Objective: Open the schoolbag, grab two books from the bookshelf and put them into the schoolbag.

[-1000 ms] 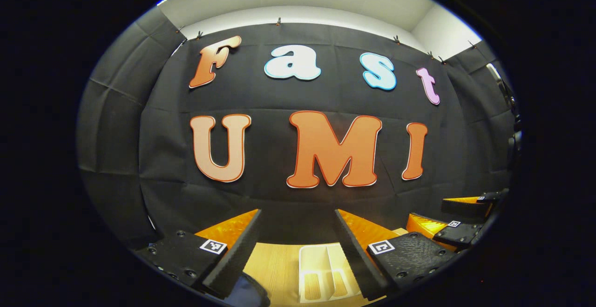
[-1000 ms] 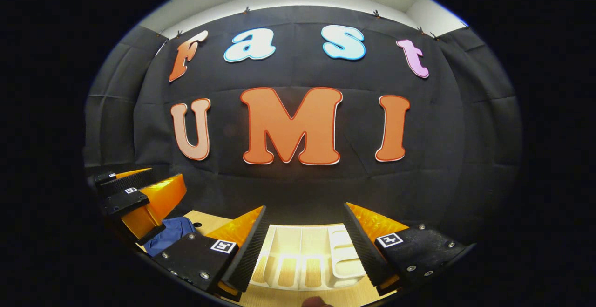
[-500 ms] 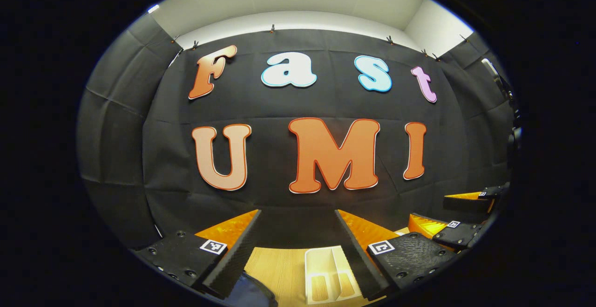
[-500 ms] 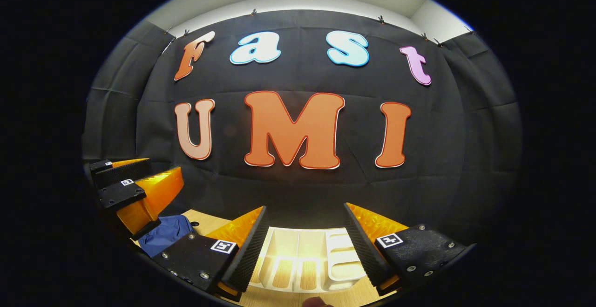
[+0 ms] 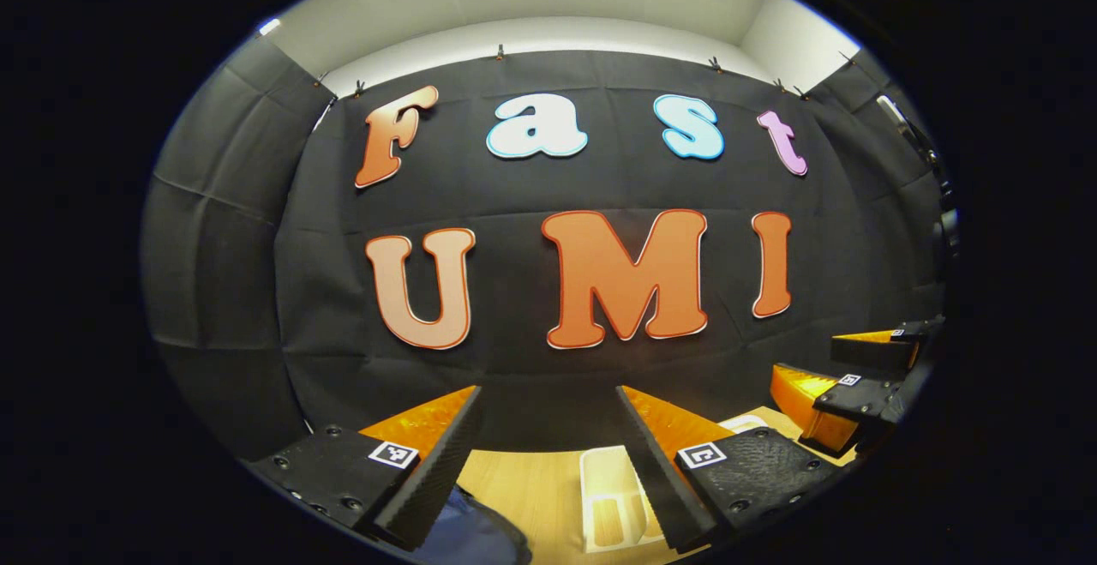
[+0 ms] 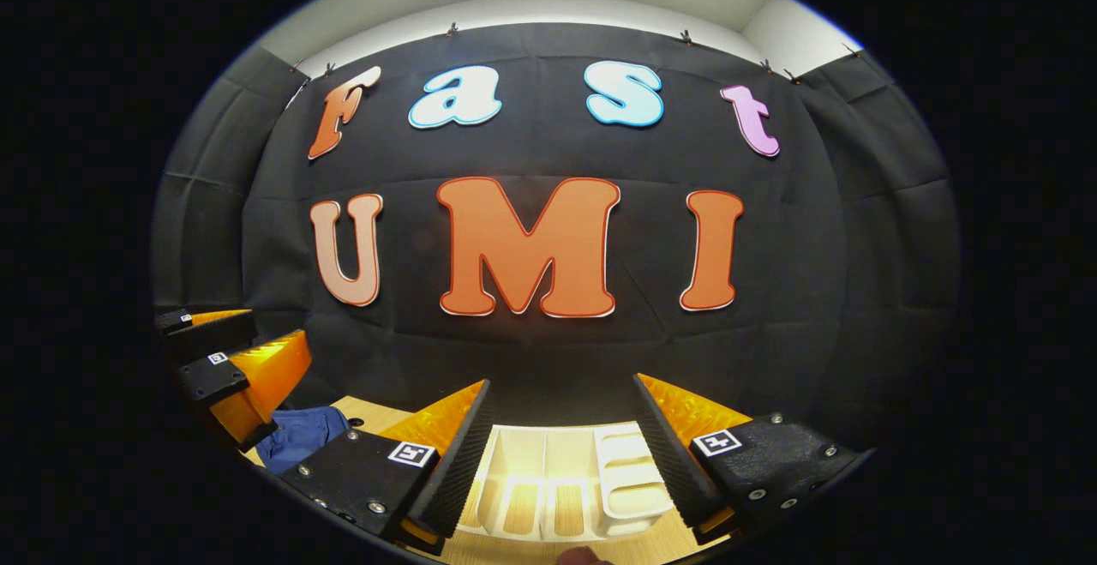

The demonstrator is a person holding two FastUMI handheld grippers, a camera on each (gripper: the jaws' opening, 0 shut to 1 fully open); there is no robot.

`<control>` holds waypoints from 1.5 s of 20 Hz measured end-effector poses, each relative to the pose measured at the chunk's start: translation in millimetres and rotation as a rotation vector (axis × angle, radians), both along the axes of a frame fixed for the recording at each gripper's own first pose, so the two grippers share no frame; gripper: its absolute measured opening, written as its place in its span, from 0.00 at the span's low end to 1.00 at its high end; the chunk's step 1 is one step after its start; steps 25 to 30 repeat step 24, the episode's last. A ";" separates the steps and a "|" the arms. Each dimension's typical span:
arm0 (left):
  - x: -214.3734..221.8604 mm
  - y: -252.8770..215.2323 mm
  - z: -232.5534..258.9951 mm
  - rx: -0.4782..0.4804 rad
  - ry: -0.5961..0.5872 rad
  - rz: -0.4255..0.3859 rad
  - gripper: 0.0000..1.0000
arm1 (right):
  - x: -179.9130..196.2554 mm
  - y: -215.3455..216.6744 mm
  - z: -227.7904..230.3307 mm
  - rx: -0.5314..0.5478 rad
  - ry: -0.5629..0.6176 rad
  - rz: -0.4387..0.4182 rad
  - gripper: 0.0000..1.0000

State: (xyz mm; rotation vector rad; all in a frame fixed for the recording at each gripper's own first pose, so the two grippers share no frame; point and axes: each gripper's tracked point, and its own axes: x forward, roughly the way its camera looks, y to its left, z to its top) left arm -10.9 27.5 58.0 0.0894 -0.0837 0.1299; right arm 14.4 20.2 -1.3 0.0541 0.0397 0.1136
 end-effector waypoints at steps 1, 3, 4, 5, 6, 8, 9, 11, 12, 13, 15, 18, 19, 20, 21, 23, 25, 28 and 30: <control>-5.3 4.4 2.2 0.003 -0.008 0.014 0.93 | 0.2 0.5 0.2 0.005 0.003 -0.002 0.93; -13.6 8.8 7.0 0.007 -0.022 0.034 0.93 | 2.0 4.6 0.3 0.015 0.003 0.009 0.93; -16.8 9.1 7.1 0.005 -0.022 0.039 0.94 | 1.8 7.4 0.1 0.014 0.004 0.014 0.93; -18.3 9.2 5.2 0.003 -0.020 0.046 0.94 | 0.8 9.4 0.2 0.013 0.003 0.023 0.93; -20.9 9.5 4.8 0.000 -0.017 0.052 0.94 | 0.1 11.1 -0.2 0.009 0.002 0.032 0.93; -24.6 9.1 5.5 -0.003 -0.010 0.061 0.93 | -2.9 14.9 1.7 0.004 -0.012 0.051 0.94; -25.6 8.1 3.9 -0.003 -0.008 0.063 0.93 | -4.8 15.9 3.1 0.001 -0.019 0.058 0.94; -26.9 4.3 5.7 0.004 -0.012 0.065 0.94 | -7.3 15.6 1.2 -0.007 -0.020 0.072 0.94; -26.7 2.4 6.9 0.005 -0.013 0.066 0.94 | -8.4 14.7 0.9 -0.011 -0.021 0.078 0.93; -28.2 -0.8 5.9 0.003 -0.014 0.068 0.94 | -8.6 12.6 1.3 -0.015 -0.023 0.079 0.93; -29.5 -5.6 6.2 -0.006 -0.018 0.076 0.94 | -10.3 9.2 1.9 -0.014 -0.025 0.091 0.94; -29.8 -14.9 3.5 -0.022 -0.018 0.093 0.94 | -13.6 5.2 1.0 -0.030 -0.032 0.119 0.93; -30.3 -19.7 1.9 -0.021 -0.014 0.097 0.94 | -14.9 2.3 0.3 -0.040 -0.038 0.129 0.93; -30.3 -23.9 0.1 -0.019 -0.013 0.103 0.93 | -15.0 0.7 0.5 -0.047 -0.044 0.138 0.93; -30.8 -28.5 -2.4 -0.016 -0.011 0.107 0.93 | -15.6 -1.2 -0.4 -0.051 -0.045 0.149 0.93; -32.8 -35.5 -4.5 -0.019 -0.009 0.119 0.94 | -15.7 -6.4 -3.2 -0.054 -0.041 0.164 0.93; -33.6 -37.2 -4.2 -0.020 -0.010 0.128 0.94 | -16.3 -8.5 -5.7 -0.049 -0.039 0.172 0.93; -33.6 -37.2 -4.2 -0.020 -0.010 0.128 0.94 | -16.3 -8.5 -5.7 -0.049 -0.039 0.172 0.93; -33.6 -37.2 -4.2 -0.020 -0.010 0.128 0.94 | -16.3 -8.5 -5.7 -0.049 -0.039 0.172 0.93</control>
